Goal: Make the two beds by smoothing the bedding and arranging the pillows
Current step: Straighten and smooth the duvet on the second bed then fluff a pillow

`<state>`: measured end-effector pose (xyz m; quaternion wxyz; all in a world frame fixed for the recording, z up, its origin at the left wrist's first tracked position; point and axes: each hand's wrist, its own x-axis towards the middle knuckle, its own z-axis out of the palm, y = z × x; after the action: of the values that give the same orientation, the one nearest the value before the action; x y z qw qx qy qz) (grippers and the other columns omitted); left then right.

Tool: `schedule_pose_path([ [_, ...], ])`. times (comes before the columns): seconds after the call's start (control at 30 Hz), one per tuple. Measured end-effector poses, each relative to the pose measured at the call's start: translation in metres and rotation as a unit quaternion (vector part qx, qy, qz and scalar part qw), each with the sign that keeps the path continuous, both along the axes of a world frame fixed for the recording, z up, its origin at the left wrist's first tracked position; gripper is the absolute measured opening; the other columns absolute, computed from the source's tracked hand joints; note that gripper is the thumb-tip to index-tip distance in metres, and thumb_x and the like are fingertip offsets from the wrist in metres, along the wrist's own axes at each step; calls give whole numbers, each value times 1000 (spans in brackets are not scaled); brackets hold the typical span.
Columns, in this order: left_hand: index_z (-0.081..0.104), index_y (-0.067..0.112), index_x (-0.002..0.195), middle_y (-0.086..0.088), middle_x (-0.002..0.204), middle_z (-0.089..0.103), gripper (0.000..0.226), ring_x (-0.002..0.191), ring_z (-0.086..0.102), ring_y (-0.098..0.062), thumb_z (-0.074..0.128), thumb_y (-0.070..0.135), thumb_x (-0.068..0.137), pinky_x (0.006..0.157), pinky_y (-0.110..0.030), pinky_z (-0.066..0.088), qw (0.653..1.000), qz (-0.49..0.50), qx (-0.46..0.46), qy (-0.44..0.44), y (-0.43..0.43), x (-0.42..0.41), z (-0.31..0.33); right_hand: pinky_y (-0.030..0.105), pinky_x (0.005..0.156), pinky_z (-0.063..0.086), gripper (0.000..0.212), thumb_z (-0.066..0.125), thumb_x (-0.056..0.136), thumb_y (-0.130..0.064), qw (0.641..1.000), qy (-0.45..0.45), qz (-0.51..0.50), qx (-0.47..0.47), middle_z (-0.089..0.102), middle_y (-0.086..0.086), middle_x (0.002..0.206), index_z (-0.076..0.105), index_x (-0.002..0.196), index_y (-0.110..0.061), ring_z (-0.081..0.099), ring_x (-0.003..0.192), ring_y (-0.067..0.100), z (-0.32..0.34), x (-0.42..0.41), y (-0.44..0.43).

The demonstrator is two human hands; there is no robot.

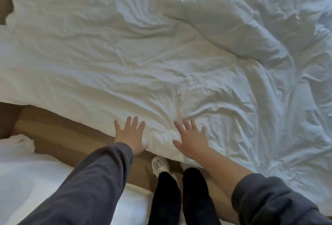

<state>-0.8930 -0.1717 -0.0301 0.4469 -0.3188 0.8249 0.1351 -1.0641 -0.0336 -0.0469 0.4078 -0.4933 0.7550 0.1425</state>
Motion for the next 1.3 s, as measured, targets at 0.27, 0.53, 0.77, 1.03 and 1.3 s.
schedule_pose_path([
  [0.27,2,27,155,-3,163,-4,83,149,-7,-28,42,63,91,112,-66,5,995,85,-44,2,-109,81,12,61,116,11,72,35,100,-52,996,-1,85,-5,-7,5,163,-6,154,-31,-6,150,34,10,53,-142],
  [0.53,5,25,155,-6,163,0,76,149,-5,-29,42,53,95,111,-67,3,996,49,-58,-37,-290,211,-34,61,116,12,70,36,100,-47,996,-18,90,-17,-5,5,164,-5,155,-31,-5,150,33,-27,183,-324],
  [0.77,-1,22,155,-9,162,-7,84,148,-8,-33,51,47,94,111,-67,3,996,-38,-16,-81,-435,334,-117,54,114,25,70,41,99,-42,997,-62,-5,52,-2,0,163,-1,155,-31,0,150,29,-100,316,-437],
  [1.03,-23,23,151,-13,158,-26,102,146,-16,-38,59,31,91,112,-66,5,992,-112,-40,-29,-484,381,-237,75,105,8,115,59,80,-66,995,5,26,95,-34,13,155,-27,148,-32,-22,144,42,-208,378,-466],
  [1.3,36,11,139,-18,144,39,50,126,46,-34,46,0,91,86,-38,41,993,-106,-36,50,-488,373,-251,42,70,48,51,55,85,0,994,86,39,-51,48,20,133,33,129,-14,53,113,40,-230,379,-463],
])
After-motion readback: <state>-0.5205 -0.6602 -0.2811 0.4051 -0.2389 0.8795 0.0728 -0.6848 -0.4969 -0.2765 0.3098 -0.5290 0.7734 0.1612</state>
